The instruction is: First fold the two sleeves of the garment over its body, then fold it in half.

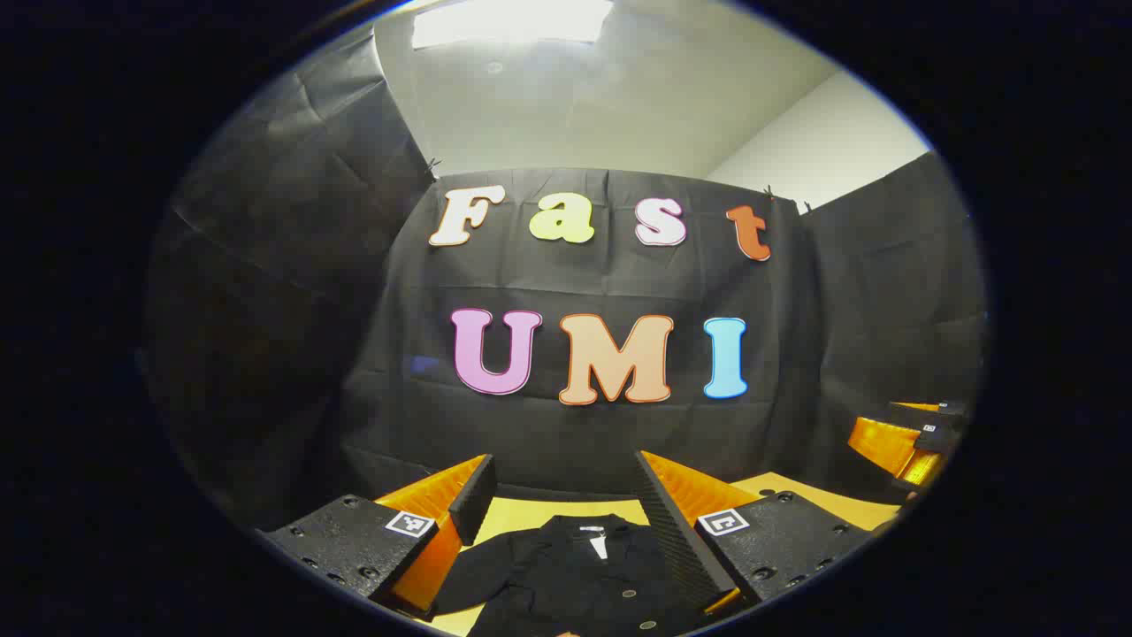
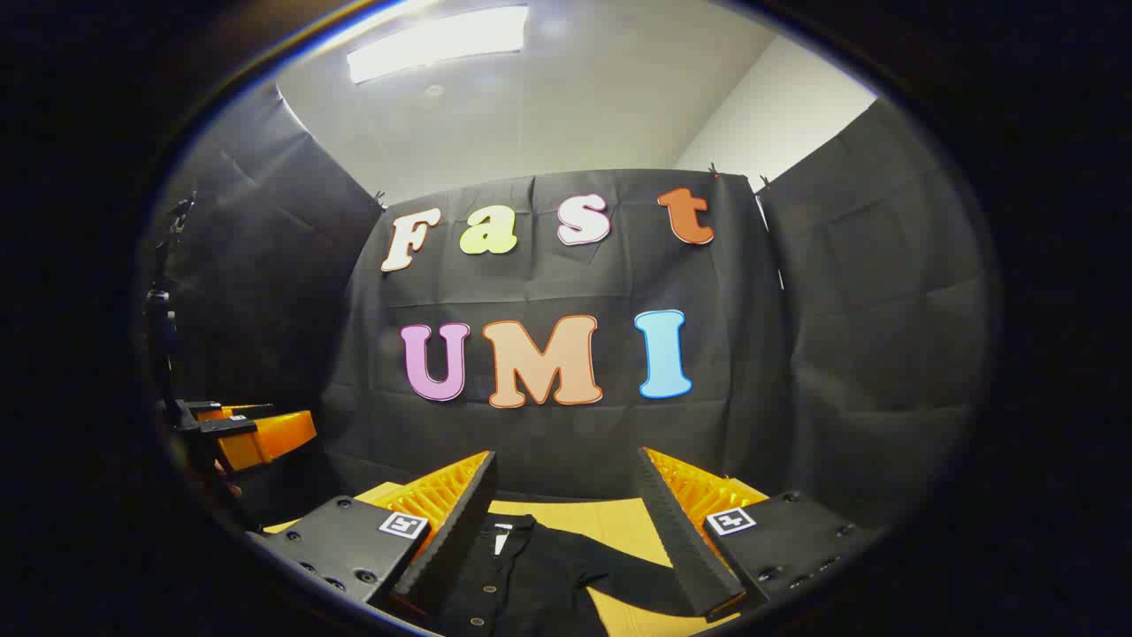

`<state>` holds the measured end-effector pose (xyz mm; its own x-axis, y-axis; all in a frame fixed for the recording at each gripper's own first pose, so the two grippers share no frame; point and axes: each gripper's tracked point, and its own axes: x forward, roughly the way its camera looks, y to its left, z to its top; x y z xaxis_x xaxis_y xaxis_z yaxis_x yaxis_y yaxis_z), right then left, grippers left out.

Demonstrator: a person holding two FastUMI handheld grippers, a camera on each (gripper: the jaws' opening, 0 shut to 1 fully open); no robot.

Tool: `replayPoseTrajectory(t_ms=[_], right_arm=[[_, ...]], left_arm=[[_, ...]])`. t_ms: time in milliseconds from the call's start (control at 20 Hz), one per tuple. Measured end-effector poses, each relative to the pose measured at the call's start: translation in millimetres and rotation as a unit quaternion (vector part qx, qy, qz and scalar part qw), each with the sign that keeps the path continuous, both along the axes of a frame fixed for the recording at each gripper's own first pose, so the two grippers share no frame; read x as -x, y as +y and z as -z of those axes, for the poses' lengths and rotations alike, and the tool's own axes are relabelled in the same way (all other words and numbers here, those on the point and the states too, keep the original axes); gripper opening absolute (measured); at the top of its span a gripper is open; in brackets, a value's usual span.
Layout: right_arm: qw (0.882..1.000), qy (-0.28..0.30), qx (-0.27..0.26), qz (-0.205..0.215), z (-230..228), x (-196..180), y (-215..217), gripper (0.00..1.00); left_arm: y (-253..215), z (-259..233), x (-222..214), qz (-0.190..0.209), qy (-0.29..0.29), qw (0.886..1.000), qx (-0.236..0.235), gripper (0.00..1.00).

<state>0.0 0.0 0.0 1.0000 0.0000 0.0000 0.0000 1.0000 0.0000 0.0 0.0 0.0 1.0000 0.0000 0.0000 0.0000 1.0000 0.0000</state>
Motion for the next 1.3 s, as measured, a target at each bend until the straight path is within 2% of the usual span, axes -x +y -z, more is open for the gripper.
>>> replayPoseTrajectory(t_ms=[450, 1050, 1300], right_arm=[[0.999, -0.018, 0.021, -0.026, -9.2, -15.5, 8.8, 0.98], [0.998, -0.011, -0.001, -0.068, 1.6, -41.3, 33.4, 0.97], [0.997, -0.008, -0.004, -0.080, 4.3, -42.6, 45.1, 0.98]], left_arm=[[-9.8, 0.0, -15.9, 0.005, -0.001, 1.000, 0.003, 0.92], [29.6, -6.7, -0.9, -0.057, 0.001, 0.998, -0.041, 0.92], [35.6, -5.6, 4.7, -0.065, 0.002, 0.997, -0.048, 0.92]])
